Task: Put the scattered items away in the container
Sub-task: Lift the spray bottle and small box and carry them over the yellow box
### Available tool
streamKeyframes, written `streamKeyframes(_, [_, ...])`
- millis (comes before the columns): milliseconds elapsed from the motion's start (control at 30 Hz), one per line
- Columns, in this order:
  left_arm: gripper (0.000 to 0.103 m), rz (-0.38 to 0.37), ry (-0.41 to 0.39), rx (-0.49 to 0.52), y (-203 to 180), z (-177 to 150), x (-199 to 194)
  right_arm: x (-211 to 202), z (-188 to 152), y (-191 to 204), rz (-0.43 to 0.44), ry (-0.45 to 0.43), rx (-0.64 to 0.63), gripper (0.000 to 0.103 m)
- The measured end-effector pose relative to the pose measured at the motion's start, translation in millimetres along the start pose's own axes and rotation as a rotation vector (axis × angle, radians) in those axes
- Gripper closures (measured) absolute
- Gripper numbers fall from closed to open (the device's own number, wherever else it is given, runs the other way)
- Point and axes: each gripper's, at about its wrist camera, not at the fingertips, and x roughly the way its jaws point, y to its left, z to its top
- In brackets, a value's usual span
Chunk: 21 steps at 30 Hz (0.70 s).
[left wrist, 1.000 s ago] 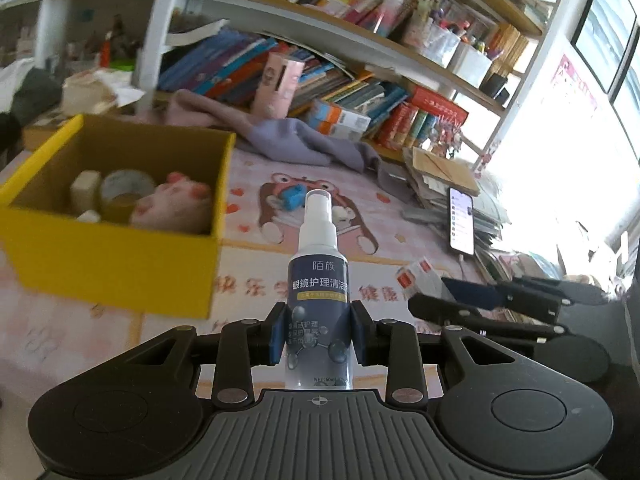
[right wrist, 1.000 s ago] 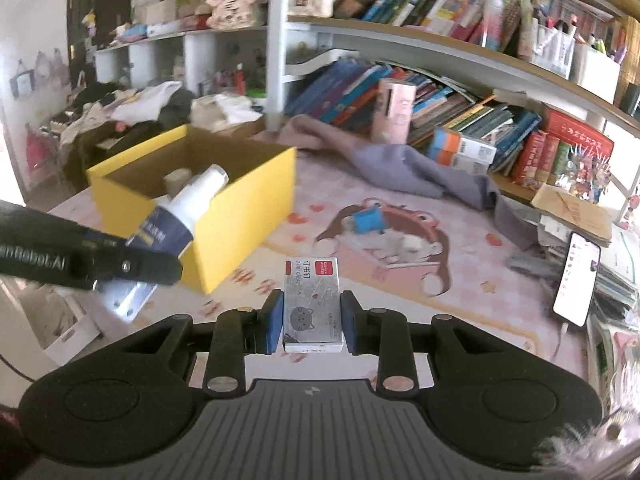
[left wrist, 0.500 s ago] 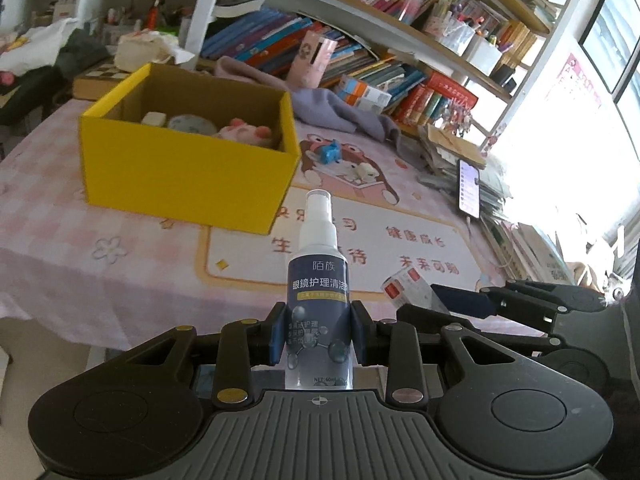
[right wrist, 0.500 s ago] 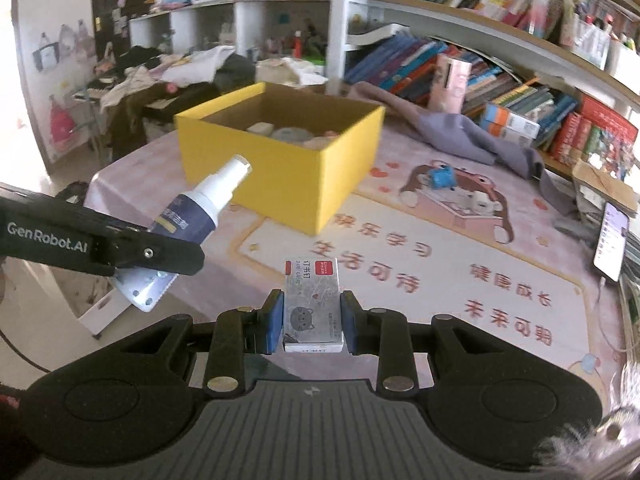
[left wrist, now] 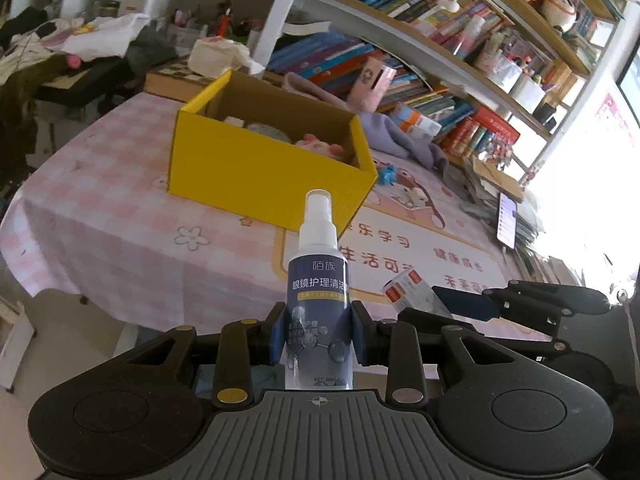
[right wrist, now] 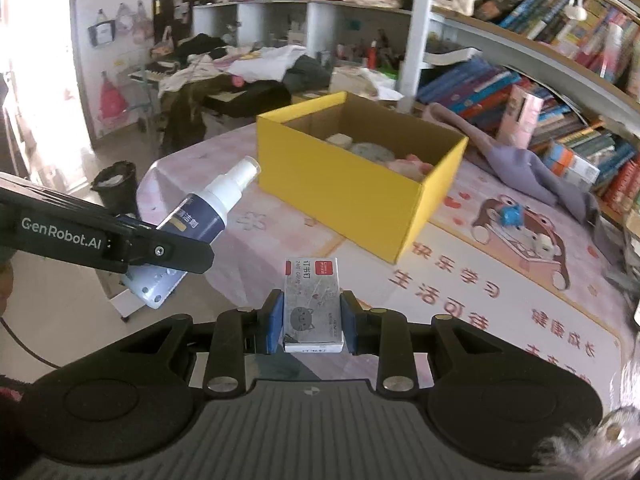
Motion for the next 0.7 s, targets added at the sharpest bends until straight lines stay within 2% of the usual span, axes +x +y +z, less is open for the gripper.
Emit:
streamKeyframes(400, [0.072, 0.042, -0.013, -0.026, 23.5, 14.7, 6.7, 29.3, 23.2, 5.3, 0.059, -0.002, -0.036, 0.075])
streamKeyframes(700, [0.072, 0.094, -0.051, 0.03, 36.5, 63.3, 25.8, 65.5, 63.6, -12.1, 0.083, -0.065, -0.036, 0.075])
